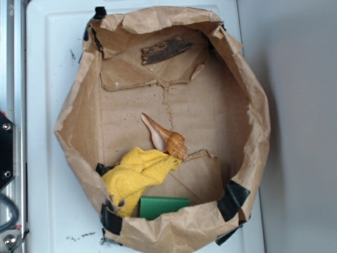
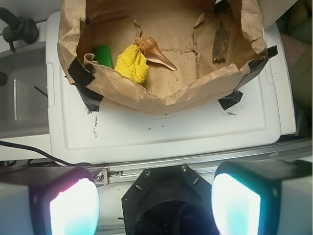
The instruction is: Grab the shell.
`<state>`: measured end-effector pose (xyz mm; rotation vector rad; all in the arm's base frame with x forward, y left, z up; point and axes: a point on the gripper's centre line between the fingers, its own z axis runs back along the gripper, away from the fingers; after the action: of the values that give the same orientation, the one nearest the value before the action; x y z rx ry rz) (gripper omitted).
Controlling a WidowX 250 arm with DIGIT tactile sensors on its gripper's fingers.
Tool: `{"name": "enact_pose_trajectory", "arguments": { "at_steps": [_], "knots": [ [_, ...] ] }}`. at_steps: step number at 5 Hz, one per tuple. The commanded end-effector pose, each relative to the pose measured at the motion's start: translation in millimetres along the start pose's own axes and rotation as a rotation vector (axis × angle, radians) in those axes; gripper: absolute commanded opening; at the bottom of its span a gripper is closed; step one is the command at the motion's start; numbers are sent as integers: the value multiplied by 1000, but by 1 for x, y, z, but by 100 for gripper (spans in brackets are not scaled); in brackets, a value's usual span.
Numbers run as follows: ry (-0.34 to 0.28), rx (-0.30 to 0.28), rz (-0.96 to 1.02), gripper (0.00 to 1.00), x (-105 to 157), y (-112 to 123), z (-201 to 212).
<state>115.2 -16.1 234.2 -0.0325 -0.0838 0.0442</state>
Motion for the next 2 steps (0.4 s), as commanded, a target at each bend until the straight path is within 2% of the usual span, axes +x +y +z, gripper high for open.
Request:
{"name": "enact_pose_trajectory", "arguments": {
  "at_steps": [1,2],
  "knots": [
    [0,0,0,100,0,0,0],
    [-18,9,36,100,31,-10,-10]
  ]
}}
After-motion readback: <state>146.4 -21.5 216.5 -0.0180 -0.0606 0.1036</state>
